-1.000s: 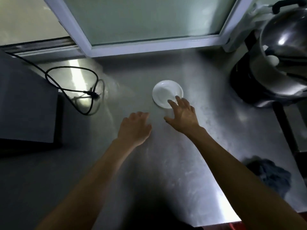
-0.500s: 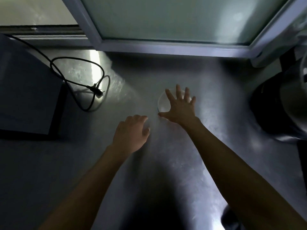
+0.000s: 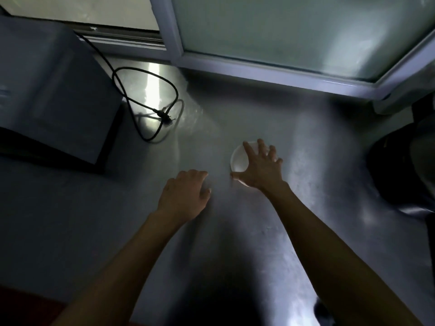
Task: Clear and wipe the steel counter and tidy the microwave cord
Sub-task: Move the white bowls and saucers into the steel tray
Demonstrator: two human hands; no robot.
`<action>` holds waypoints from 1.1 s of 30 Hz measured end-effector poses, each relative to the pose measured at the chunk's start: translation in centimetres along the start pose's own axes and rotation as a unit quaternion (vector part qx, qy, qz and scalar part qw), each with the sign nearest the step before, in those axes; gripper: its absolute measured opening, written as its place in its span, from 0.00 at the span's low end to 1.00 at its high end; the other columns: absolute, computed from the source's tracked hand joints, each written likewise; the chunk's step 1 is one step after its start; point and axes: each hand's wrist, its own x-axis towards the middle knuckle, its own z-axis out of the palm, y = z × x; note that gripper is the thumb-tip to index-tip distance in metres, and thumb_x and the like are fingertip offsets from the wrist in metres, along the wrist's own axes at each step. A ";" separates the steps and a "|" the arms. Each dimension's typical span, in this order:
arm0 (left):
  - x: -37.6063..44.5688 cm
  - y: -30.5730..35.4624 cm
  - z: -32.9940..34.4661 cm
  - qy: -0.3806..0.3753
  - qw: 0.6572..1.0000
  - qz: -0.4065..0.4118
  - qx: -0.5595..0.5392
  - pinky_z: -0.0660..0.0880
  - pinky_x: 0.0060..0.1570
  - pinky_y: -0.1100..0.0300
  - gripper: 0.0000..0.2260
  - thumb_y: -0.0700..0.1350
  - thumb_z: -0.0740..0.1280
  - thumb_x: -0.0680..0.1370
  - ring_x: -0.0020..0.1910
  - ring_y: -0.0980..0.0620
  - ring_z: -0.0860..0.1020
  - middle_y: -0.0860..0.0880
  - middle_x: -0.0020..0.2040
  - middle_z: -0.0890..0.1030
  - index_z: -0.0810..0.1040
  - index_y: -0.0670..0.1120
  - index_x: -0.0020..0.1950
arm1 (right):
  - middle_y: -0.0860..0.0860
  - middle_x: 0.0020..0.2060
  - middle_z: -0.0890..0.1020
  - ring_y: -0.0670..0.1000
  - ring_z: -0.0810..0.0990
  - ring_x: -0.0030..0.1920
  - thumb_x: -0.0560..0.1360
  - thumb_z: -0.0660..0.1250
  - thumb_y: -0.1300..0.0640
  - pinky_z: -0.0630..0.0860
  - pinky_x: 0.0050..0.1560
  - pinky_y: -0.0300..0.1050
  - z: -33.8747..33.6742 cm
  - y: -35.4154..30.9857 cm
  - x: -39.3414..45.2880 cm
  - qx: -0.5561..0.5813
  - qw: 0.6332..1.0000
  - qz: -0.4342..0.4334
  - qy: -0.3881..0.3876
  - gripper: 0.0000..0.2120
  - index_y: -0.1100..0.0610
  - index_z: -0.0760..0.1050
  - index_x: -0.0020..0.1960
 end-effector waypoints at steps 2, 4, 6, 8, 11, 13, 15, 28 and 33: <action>-1.4 -1.1 0.0 0.000 1.000 -0.011 -0.008 0.68 0.65 0.47 0.23 0.56 0.59 0.81 0.67 0.45 0.70 0.49 0.71 0.71 0.65 0.51 0.75 | 0.54 0.80 0.48 0.69 0.49 0.76 0.65 0.69 0.27 0.57 0.70 0.73 0.1 -1.6 -1.7 0.001 1.000 -0.017 0.009 0.51 0.42 0.50 0.79; -3.0 -2.1 -0.1 -0.003 1.000 -0.023 -0.012 0.68 0.65 0.47 0.24 0.57 0.58 0.81 0.68 0.45 0.69 0.49 0.72 0.70 0.64 0.51 0.76 | 0.54 0.79 0.49 0.68 0.51 0.76 0.65 0.69 0.27 0.60 0.69 0.72 0.1 -3.4 -3.5 -0.005 0.999 -0.037 0.021 0.51 0.43 0.50 0.79; -4.9 -3.2 -0.2 -0.002 0.999 -0.040 -0.017 0.67 0.66 0.47 0.24 0.56 0.58 0.81 0.69 0.44 0.68 0.48 0.73 0.69 0.64 0.51 0.76 | 0.54 0.79 0.50 0.68 0.52 0.75 0.65 0.69 0.27 0.61 0.68 0.71 0.1 -5.3 -5.4 -0.013 0.998 -0.055 0.031 0.50 0.43 0.50 0.79; -6.9 -4.4 -0.3 0.007 0.998 -0.056 -0.025 0.66 0.67 0.47 0.23 0.56 0.58 0.82 0.69 0.44 0.68 0.47 0.74 0.68 0.64 0.50 0.76 | 0.54 0.79 0.51 0.68 0.53 0.75 0.65 0.68 0.27 0.62 0.67 0.69 0.1 -7.3 -7.2 -0.019 0.996 -0.073 0.039 0.50 0.43 0.51 0.79; -10.1 -6.6 -0.3 0.031 0.995 -0.079 -0.053 0.65 0.68 0.49 0.23 0.55 0.59 0.81 0.70 0.45 0.68 0.48 0.74 0.68 0.64 0.51 0.76 | 0.53 0.79 0.51 0.67 0.53 0.75 0.64 0.69 0.27 0.63 0.66 0.68 0.4 -10.5 -9.5 -0.027 0.994 -0.097 0.044 0.50 0.43 0.51 0.79; -12.5 -8.6 -0.2 0.044 0.992 -0.092 -0.069 0.65 0.68 0.50 0.23 0.55 0.60 0.81 0.70 0.45 0.68 0.49 0.74 0.68 0.65 0.52 0.76 | 0.53 0.79 0.50 0.67 0.53 0.75 0.64 0.69 0.27 0.63 0.67 0.69 0.8 -12.9 -11.2 -0.030 0.992 -0.111 0.045 0.51 0.42 0.50 0.78; -15.1 -10.8 0.2 0.057 0.991 -0.100 -0.071 0.66 0.67 0.50 0.24 0.55 0.60 0.80 0.69 0.45 0.69 0.49 0.74 0.69 0.66 0.52 0.76 | 0.52 0.79 0.49 0.66 0.52 0.75 0.64 0.69 0.27 0.62 0.67 0.69 1.2 -15.5 -13.0 -0.037 0.991 -0.125 0.041 0.51 0.42 0.50 0.79; -36.2 -26.0 1.9 0.175 0.958 -0.197 -0.114 0.63 0.70 0.51 0.25 0.57 0.58 0.81 0.72 0.49 0.65 0.51 0.75 0.67 0.63 0.52 0.77 | 0.52 0.78 0.52 0.62 0.54 0.74 0.63 0.67 0.26 0.65 0.65 0.65 6.9 -35.6 -27.3 -0.102 0.946 -0.305 0.049 0.50 0.41 0.50 0.77; -44.1 -30.7 2.4 0.219 0.934 -0.256 -0.121 0.67 0.66 0.50 0.23 0.57 0.60 0.81 0.70 0.48 0.69 0.50 0.73 0.70 0.66 0.52 0.75 | 0.52 0.79 0.52 0.61 0.53 0.75 0.64 0.66 0.25 0.63 0.68 0.64 9.1 -43.5 -32.2 -0.096 0.923 -0.372 0.036 0.49 0.40 0.50 0.77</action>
